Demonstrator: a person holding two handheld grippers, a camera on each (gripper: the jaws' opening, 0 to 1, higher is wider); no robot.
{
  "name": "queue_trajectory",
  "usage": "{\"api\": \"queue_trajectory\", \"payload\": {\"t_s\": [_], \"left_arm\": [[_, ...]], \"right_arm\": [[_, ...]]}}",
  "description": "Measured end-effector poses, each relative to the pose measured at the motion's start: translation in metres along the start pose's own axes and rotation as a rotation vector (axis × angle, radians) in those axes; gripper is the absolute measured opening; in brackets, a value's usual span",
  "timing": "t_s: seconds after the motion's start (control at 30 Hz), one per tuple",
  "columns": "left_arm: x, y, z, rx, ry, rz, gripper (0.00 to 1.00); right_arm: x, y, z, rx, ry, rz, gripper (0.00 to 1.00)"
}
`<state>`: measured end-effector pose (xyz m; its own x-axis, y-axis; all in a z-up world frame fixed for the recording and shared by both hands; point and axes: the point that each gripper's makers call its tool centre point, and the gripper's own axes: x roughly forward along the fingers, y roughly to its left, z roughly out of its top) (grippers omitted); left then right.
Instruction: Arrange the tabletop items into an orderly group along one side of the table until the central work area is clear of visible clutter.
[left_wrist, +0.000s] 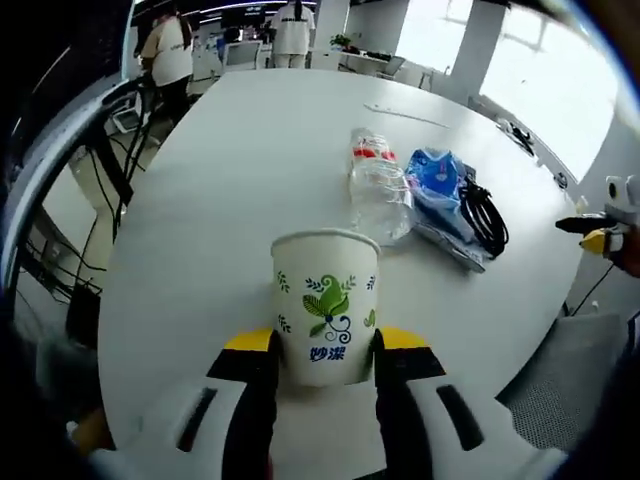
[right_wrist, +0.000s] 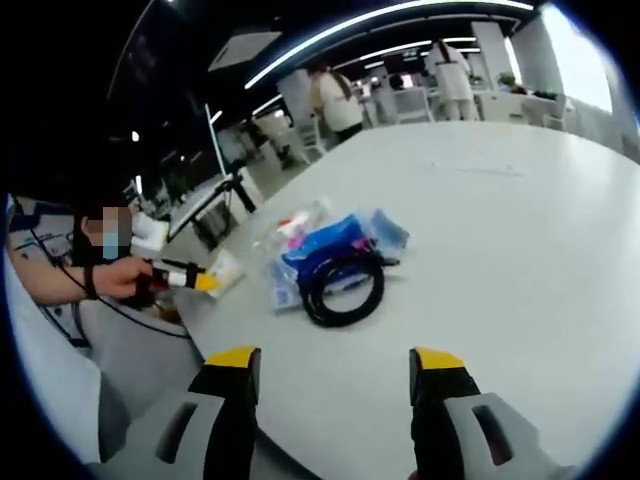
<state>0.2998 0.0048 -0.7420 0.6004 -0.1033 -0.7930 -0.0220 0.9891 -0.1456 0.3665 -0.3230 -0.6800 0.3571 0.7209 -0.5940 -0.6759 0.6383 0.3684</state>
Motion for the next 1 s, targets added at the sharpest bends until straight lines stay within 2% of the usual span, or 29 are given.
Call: {"api": "queue_trajectory", "payload": {"t_s": [0.27, 0.73, 1.0], "left_arm": [[0.002, -0.004, -0.003, -0.038, -0.023, -0.003, 0.37], [0.01, -0.011, -0.007, -0.062, -0.023, -0.016, 0.38], [0.006, -0.028, -0.009, -0.103, -0.041, -0.055, 0.37]], "right_arm": [[-0.005, 0.001, -0.012, 0.019, 0.01, -0.003, 0.61], [-0.007, 0.004, -0.006, 0.004, 0.009, 0.002, 0.6], [-0.005, 0.011, -0.016, -0.004, 0.033, 0.017, 0.6]]}}
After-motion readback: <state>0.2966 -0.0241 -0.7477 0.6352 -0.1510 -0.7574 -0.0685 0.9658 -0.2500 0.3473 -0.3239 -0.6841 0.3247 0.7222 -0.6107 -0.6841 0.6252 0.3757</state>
